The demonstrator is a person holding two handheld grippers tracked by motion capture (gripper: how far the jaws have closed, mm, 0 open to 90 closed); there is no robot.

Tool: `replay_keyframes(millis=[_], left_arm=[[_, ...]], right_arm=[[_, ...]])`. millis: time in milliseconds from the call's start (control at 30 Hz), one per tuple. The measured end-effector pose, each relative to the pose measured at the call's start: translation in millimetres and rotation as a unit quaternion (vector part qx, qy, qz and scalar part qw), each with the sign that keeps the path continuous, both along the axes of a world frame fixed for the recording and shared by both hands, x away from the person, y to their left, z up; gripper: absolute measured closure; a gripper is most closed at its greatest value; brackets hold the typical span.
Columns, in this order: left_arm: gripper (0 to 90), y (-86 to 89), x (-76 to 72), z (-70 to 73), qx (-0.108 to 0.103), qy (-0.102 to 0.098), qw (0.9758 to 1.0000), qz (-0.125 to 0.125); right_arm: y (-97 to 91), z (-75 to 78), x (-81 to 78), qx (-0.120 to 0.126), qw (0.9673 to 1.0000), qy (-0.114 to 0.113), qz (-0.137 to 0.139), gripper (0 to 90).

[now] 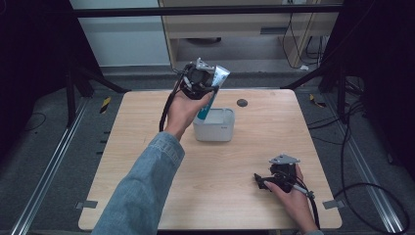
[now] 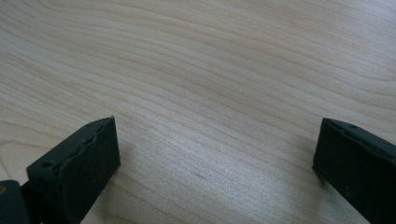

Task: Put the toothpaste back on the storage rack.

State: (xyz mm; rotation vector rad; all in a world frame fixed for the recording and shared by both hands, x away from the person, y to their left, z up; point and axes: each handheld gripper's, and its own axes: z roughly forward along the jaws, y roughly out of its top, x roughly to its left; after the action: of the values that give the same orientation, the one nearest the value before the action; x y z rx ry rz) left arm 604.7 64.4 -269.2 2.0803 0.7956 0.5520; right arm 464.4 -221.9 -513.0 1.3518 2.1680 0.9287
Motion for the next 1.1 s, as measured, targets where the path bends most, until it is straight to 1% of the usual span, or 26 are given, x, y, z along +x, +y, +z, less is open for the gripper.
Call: replay_keyframes(millis=[100, 300, 433, 533, 667, 733, 800, 900, 1100], left_arm=[[78.6, -2.7, 0.0, -0.1, -0.006, -0.005, 1.0000, -0.004], [78.5, -5.4, -1.4, -2.2, -0.005, -0.016, 0.9999, -0.001], [78.6, -4.3, -1.2, -2.3, -0.004, -0.019, 0.9998, -0.003], [78.6, -3.3, 0.2, -2.5, -0.009, -0.019, 0.9998, -0.002], [78.5, -3.2, 1.4, -3.3, -0.009, -0.021, 0.9997, -0.003], [78.6, -4.0, 1.8, -3.7, -0.018, -0.023, 0.9996, -0.003], [78.6, -4.7, 2.4, -3.8, -0.021, -0.025, 0.9994, -0.007], [78.5, -5.8, 2.7, -4.3, -0.018, -0.026, 0.9995, -0.009], [78.6, -6.5, 2.9, -5.1, -0.022, -0.032, 0.9992, -0.009]], right_arm=[[0.0, 0.0, 0.0, 0.000, 1.0000, 0.000, 0.000, 0.7], [0.0, 0.0, 0.0, 0.000, 1.0000, 0.000, 0.000, 0.7], [0.0, 0.0, 0.0, 0.000, 1.0000, 0.000, 0.000, 0.7], [0.0, 0.0, 0.0, 0.000, 1.0000, 0.000, 0.000, 0.7], [0.0, 0.0, 0.0, 0.000, 1.0000, 0.000, 0.000, 0.7], [0.0, 0.0, 0.0, 0.000, 1.0000, 0.000, 0.000, 0.7], [0.2, 0.0, -0.1, 0.001, 1.0000, 0.001, -0.001, 0.7], [0.0, 0.0, 0.0, 0.000, 1.0000, 0.000, 0.000, 0.7], [0.1, 0.0, -0.1, 0.001, 1.0000, 0.001, 0.000, 0.7]])
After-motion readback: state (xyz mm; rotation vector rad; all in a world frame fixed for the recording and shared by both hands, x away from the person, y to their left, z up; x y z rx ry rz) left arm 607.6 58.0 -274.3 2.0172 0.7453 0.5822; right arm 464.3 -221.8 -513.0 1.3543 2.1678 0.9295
